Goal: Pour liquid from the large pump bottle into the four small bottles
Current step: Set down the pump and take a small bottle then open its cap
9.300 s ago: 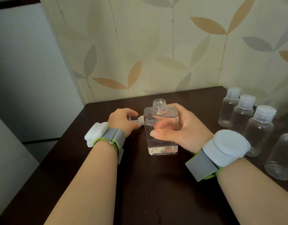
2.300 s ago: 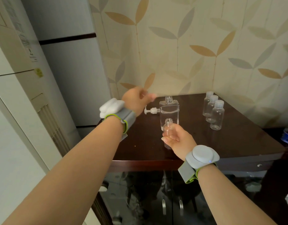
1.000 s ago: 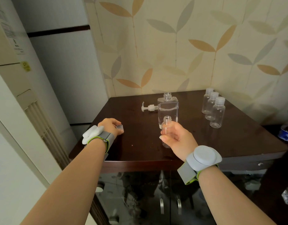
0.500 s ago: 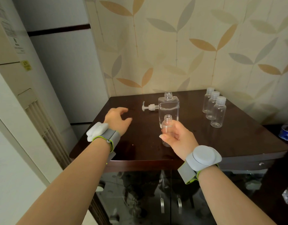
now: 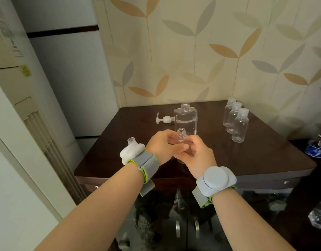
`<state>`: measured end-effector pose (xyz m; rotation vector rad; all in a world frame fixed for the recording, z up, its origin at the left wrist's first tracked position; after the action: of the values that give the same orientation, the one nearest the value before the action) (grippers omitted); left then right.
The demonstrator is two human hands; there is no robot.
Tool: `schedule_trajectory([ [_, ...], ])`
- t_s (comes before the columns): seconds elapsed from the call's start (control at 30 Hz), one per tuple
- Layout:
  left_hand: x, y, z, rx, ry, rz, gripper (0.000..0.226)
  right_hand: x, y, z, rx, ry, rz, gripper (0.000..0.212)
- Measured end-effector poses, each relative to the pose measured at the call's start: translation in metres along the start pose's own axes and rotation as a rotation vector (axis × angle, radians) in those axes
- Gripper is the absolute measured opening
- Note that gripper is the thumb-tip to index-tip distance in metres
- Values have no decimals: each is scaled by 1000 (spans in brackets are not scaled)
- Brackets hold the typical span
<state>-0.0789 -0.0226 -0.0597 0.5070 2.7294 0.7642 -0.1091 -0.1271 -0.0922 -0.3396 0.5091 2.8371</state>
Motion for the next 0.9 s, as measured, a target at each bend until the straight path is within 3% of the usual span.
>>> schedule_trajectory([
  [0.17, 1, 12, -1, 74, -7, -82, 26, 5, 2, 0, -164, 22, 33, 53],
  [0.3, -2, 32, -5, 127, -48, -259, 23, -6, 28, 2, -412, -53, -278, 50],
  [0.4, -5, 41, -8, 63, -89, -357, 28, -25, 28, 8, -236, -141, -351, 66],
  [0.53, -7, 45, -7, -71, -118, -429, 31, -48, 10, 11, 55, -281, -287, 104],
  [0.63, -9, 47, -3, -104, -122, -451, 31, -58, -2, 11, 162, -315, -276, 117],
  [0.77, -15, 49, 4, -113, -123, -441, 27, -69, -7, 14, 201, -295, -304, 117],
  [0.9, -21, 48, 10, -106, -138, -426, 19, -78, -1, 12, 218, -317, -341, 93],
])
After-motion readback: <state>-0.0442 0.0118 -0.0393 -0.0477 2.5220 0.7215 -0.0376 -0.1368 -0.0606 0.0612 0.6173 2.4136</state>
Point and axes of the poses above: each hand's wrist, its own x-axis away from the middle knuckle, its own y-axis out of the back of the hand, z = x × y, the point moved 5 cm from there along -x, towards the middle knuckle, and after that the axes turned 6 degrees about -y, right-handed, at the moved point
